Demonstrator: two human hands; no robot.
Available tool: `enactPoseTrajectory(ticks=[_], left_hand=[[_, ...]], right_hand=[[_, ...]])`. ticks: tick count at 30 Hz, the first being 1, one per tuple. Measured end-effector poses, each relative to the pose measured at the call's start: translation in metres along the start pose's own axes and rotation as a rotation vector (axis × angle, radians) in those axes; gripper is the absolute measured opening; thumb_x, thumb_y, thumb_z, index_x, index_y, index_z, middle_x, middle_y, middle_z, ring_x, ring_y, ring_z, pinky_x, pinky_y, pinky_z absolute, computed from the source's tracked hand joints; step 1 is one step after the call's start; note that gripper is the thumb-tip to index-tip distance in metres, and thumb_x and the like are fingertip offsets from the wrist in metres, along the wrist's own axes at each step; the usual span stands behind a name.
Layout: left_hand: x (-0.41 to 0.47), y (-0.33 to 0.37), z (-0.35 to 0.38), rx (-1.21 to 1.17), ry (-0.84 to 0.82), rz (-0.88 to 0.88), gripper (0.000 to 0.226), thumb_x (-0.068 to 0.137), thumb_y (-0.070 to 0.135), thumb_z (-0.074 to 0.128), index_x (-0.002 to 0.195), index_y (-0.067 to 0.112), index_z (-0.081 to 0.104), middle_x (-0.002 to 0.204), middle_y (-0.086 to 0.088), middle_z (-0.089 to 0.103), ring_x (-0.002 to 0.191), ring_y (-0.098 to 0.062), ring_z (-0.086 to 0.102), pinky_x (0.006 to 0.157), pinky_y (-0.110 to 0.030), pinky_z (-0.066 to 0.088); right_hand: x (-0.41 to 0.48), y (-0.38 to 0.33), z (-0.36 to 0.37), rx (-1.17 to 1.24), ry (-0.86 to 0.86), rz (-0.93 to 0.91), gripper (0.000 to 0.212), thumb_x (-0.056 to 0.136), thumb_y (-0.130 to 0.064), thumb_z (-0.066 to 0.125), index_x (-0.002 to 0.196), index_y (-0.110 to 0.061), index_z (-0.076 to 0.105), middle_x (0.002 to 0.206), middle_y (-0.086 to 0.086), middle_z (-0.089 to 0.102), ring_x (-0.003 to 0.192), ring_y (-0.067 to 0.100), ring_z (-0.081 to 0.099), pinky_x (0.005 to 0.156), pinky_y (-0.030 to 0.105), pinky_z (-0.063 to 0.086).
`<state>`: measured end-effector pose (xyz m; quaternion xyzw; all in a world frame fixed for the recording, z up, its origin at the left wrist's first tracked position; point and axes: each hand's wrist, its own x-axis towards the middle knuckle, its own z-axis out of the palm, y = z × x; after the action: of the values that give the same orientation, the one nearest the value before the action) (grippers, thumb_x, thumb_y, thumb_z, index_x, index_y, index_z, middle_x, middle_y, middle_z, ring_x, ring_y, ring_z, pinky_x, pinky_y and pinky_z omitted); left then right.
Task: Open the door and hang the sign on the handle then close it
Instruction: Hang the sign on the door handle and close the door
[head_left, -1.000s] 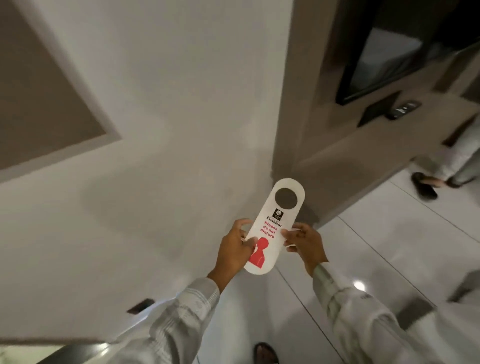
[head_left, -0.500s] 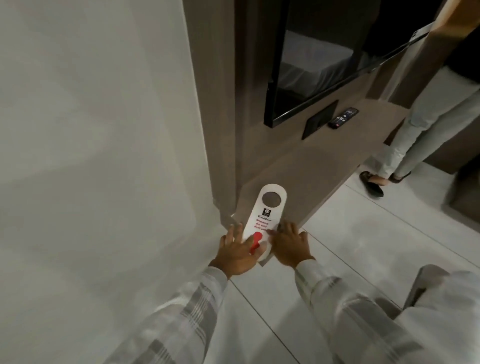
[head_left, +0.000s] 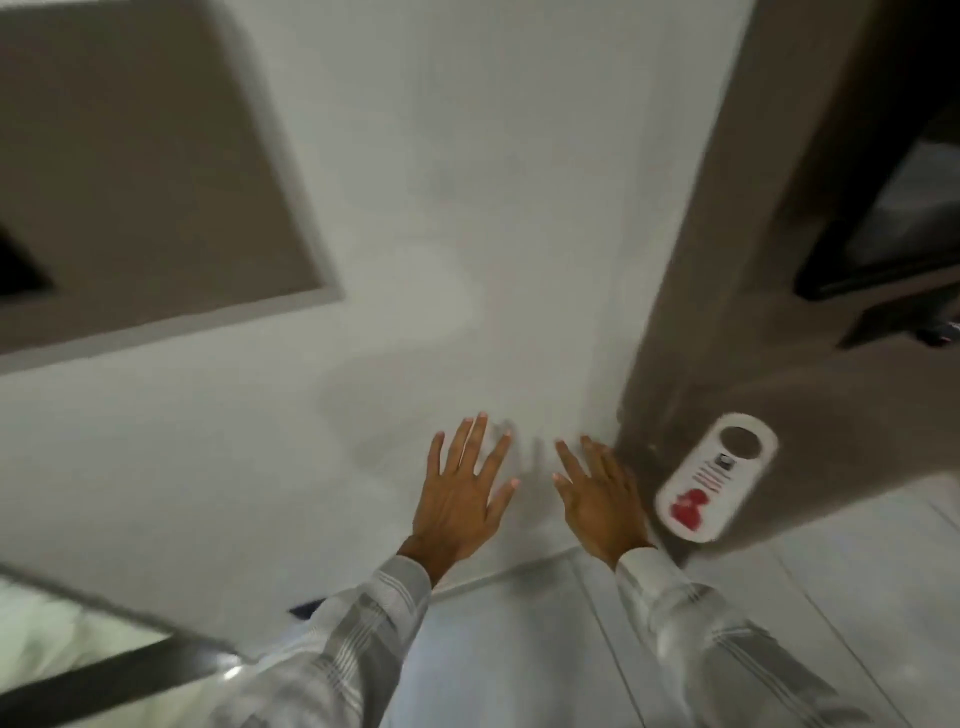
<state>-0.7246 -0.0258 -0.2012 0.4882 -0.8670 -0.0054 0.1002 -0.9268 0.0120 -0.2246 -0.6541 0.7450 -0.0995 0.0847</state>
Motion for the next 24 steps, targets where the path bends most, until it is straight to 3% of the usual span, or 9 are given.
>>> enactPoseTrajectory(ticks=[3,11,20,24], left_hand=[[-0.062,-0.071,-0.045,0.074,0.091,-0.19,0.063,0.1,0.056,0.025,0.155,0.027,0.019,0.164,-0.01,0.016,0.152,-0.029,0.014,0.121,-0.057,0.013],[-0.266,-0.21,-0.192,0.27,0.306,-0.633,0.063,0.1,0.056,0.024,0.155,0.028,0.019,0.165,-0.008,0.012,0.153,-0.028,0.01,0.121,-0.058,0.013],[-0.521,-0.263,-0.318,0.537,0.649,-1.01,0.071,0.098,0.047,0.038,0.156,0.014,0.015,0.164,-0.015,0.012,0.152,-0.028,0.011,0.124,-0.049,0.007],[-0.604,-0.277,-0.336,0.537,0.629,-1.13,0.076,0.098,0.053,0.031,0.156,0.011,0.007,0.166,-0.011,0.002,0.154,-0.022,-0.001,0.125,-0.045,0.003]], right_hand=[[0.005,-0.1,0.003,0.022,0.035,-0.229,0.054,0.104,-0.045,0.032,0.154,-0.027,0.028,0.163,0.011,0.025,0.148,0.031,0.027,0.117,0.05,0.026],[-0.046,-0.392,-0.02,0.14,0.095,-0.763,0.054,0.104,-0.046,0.028,0.155,-0.029,0.022,0.164,0.006,0.021,0.15,0.027,0.022,0.117,0.048,0.024],[-0.193,-0.661,-0.086,0.405,0.339,-1.306,0.053,0.102,-0.037,0.043,0.152,-0.023,0.033,0.161,0.01,0.029,0.147,0.029,0.031,0.11,0.05,0.035],[-0.26,-0.751,-0.115,0.451,0.421,-1.491,0.061,0.101,-0.039,0.046,0.155,-0.02,0.026,0.164,0.008,0.021,0.151,0.025,0.021,0.115,0.047,0.032]])
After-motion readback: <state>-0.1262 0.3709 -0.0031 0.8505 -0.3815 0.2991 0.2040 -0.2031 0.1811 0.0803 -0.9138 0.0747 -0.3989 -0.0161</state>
